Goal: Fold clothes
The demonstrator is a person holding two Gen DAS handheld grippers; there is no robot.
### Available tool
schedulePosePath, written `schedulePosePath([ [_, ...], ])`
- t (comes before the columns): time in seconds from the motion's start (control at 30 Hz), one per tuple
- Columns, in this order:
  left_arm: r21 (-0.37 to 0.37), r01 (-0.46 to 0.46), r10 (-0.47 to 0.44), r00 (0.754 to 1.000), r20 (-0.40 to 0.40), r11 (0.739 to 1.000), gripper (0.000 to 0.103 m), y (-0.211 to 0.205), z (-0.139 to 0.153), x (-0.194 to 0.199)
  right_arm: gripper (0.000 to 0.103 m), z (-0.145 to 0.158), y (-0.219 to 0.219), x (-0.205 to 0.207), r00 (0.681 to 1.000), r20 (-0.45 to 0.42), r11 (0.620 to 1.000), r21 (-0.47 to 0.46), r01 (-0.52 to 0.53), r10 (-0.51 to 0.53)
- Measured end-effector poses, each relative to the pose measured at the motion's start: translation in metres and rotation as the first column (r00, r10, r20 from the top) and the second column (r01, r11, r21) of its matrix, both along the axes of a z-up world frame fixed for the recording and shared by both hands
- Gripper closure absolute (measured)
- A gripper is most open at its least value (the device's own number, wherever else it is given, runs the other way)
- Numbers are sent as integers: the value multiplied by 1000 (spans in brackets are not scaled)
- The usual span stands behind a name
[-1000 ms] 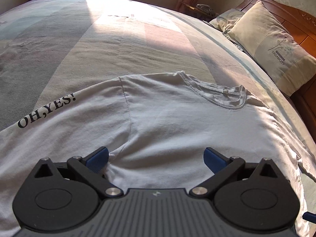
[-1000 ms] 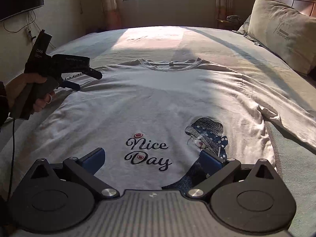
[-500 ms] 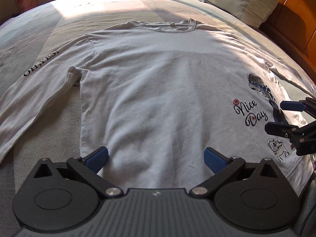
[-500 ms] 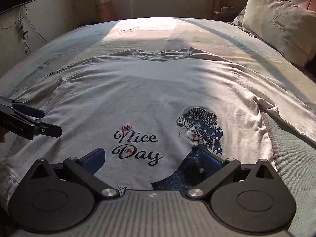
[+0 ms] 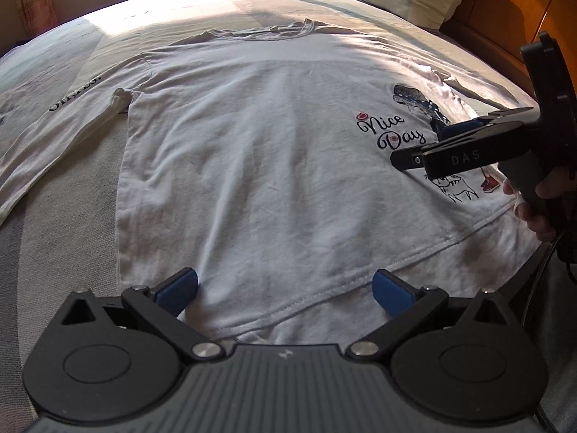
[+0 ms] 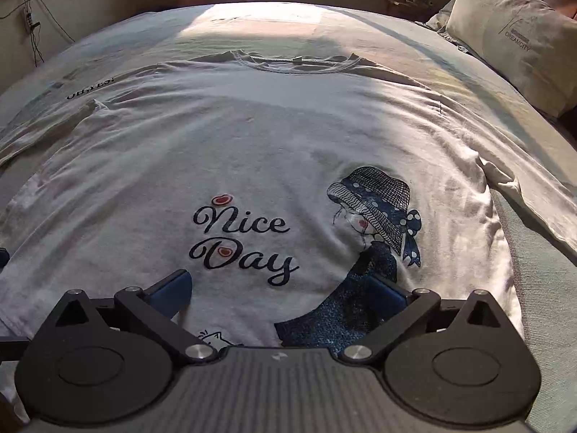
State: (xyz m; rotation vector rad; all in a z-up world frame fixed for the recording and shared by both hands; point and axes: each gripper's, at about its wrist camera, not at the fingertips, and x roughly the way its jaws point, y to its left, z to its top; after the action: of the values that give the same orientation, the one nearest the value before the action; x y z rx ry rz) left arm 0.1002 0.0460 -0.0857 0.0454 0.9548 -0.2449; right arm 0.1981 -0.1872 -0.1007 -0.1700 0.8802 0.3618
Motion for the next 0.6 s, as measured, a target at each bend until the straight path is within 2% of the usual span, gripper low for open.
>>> schedulePosePath([
  [0.2,9,-5,5,999,53,1000,1,-10,15,14,0,4,1,-1,1000,-10,1000,-7,-15,15],
  [0.3,12,-11,10,999,41,1000,1,-16,8,20,0,16,-1,-12,996,4,992,88,-92,92],
  [0.37,12,-23,23,1000,17,1000,1,-17,-2,19,0,23,-1,-18,988,8,974,169,-154,155],
  [0.43,13,-30,30,1000,4,999,1,-16,-6,13,0,29,0,-23,983,20,961,204,-185,185],
  [0.53,17,-36,36,999,1,999,1,-10,-6,-1,0,35,-1,-25,984,37,960,218,-176,172],
  [0.6,20,-39,39,999,-1,999,1,-6,-6,-11,0,40,-5,-26,985,35,949,265,-173,169],
])
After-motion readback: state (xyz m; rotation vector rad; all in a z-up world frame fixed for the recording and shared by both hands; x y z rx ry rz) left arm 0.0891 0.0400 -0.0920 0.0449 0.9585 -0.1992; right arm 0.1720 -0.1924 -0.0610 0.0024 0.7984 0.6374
